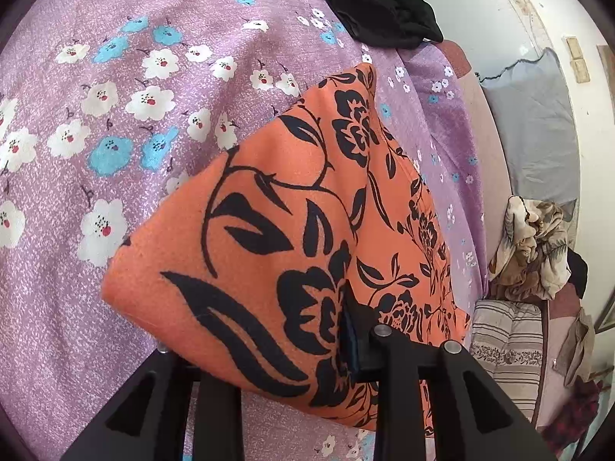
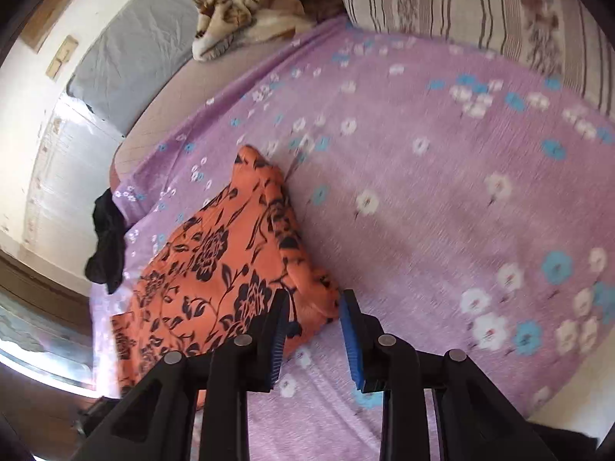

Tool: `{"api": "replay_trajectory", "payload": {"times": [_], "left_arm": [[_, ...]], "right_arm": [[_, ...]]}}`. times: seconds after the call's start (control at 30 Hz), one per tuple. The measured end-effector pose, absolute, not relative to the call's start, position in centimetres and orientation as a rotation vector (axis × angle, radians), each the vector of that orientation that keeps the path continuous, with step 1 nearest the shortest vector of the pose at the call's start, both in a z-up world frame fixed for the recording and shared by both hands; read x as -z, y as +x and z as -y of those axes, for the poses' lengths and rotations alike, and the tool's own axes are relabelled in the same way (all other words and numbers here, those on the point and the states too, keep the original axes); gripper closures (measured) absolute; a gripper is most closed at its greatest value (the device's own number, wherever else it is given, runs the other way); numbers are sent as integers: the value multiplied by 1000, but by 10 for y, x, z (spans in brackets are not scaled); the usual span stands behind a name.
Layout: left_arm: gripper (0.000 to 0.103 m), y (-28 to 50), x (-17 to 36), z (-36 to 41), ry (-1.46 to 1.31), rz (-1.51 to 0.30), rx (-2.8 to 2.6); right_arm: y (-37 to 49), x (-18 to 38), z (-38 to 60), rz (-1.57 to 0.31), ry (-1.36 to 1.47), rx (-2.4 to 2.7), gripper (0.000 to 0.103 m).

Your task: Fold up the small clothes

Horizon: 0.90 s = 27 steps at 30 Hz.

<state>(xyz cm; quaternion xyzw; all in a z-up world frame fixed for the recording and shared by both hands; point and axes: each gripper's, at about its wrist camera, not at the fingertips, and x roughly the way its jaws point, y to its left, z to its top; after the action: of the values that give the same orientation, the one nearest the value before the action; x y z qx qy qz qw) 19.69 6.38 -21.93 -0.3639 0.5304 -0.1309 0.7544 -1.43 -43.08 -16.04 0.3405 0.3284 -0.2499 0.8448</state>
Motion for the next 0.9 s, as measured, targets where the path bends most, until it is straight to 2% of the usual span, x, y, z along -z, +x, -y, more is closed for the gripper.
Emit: {"api": "replay_trajectory", "payload": {"times": [0.17,0.33,0.43,0.5,0.57,0.73,0.9], "left_arm": [[72,197,221,-63,-801,-1151,275],[71,198,221,-60,-779,-1147,281],[70,201,223,-59,-784,-1152,290],[65,204,223,-58,-787,-1154,299],[60,206,222,-56,-783,-1151,311],[56,208,215,-42,-686,-1135,304],[60,206,210,-28,-537,-1100,281]], "right_arm": [[64,138,372,-739,515,292,72],[167,171,317,-897,450,135,73],[207,190,303,-915,469,122,74],[228,199,296,-922,473,105,74],[250,219,289,-1011,468,78,74],[253,218,283,-1033,396,79,74],[222,191,288,-1000,393,28,74]]}}
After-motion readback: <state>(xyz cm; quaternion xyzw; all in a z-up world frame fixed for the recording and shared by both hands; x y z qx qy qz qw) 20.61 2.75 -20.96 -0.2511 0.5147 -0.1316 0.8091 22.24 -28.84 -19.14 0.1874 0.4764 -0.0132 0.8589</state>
